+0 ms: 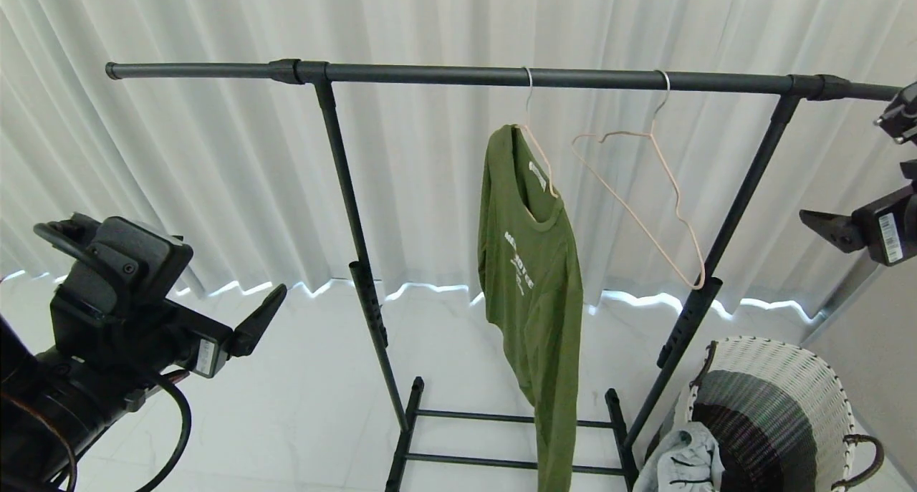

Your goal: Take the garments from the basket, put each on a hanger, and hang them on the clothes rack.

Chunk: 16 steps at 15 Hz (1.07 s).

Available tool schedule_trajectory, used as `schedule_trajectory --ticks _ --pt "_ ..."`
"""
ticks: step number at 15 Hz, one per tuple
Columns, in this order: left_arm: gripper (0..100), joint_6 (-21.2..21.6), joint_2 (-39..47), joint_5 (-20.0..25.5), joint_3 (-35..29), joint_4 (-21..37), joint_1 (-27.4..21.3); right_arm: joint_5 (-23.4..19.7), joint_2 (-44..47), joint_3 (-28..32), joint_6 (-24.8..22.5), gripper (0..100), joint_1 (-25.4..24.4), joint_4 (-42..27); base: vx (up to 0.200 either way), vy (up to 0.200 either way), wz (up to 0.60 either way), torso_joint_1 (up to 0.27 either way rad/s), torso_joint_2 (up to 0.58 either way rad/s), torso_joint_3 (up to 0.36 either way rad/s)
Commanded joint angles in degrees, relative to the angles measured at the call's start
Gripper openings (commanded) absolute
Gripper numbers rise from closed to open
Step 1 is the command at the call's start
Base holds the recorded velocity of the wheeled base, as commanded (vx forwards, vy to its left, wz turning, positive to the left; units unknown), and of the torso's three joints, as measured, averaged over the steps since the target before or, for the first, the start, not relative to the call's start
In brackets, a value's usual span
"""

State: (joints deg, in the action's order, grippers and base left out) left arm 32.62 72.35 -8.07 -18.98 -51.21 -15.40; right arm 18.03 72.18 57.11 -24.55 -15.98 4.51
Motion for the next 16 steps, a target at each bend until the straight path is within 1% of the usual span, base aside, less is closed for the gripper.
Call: schedule_trajectory --ticks 1,2,5,7,11,13,16 --pt "100 -0.1 -0.11 -0.02 0.0 -0.12 -0.07 -0.1 -0.37 -4.47 -1.99 100 2.62 4.54 -0.2 0.0 0.0 0.002 0.01 0.002" --pt "100 -0.1 -0.54 0.07 0.0 -0.12 -0.07 -0.1 -0.46 -6.31 -3.05 100 3.15 7.53 -0.2 0.0 0.0 -0.007 0.0 0.007" --pt "100 -0.1 -1.51 0.16 0.88 -0.12 -0.16 -0.54 -0.37 -10.0 -5.51 100 4.2 14.21 0.0 0.0 0.0 0.0 0.0 0.0" --pt "100 -0.1 -2.13 0.16 1.67 -0.12 -0.16 -0.45 -0.29 -11.06 -5.68 100 4.29 15.53 0.0 0.0 0.0 0.0 0.0 0.0" --pt "100 -0.1 -2.13 0.16 1.58 -0.12 -0.16 -0.54 -0.29 -11.32 -6.03 100 4.29 17.02 0.0 0.0 0.0 0.0 0.0 0.0" --pt "100 -0.1 -2.04 0.16 1.4 -0.12 -0.16 -0.45 -0.2 -11.41 -6.21 100 4.29 17.81 0.0 0.0 0.0 -0.122 0.29 0.159" --pt "100 -0.1 -2.04 0.16 1.31 -0.12 -0.07 -0.45 -0.37 -12.29 -6.21 100 4.29 18.69 0.0 0.0 0.0 -0.201 0.47 0.253"
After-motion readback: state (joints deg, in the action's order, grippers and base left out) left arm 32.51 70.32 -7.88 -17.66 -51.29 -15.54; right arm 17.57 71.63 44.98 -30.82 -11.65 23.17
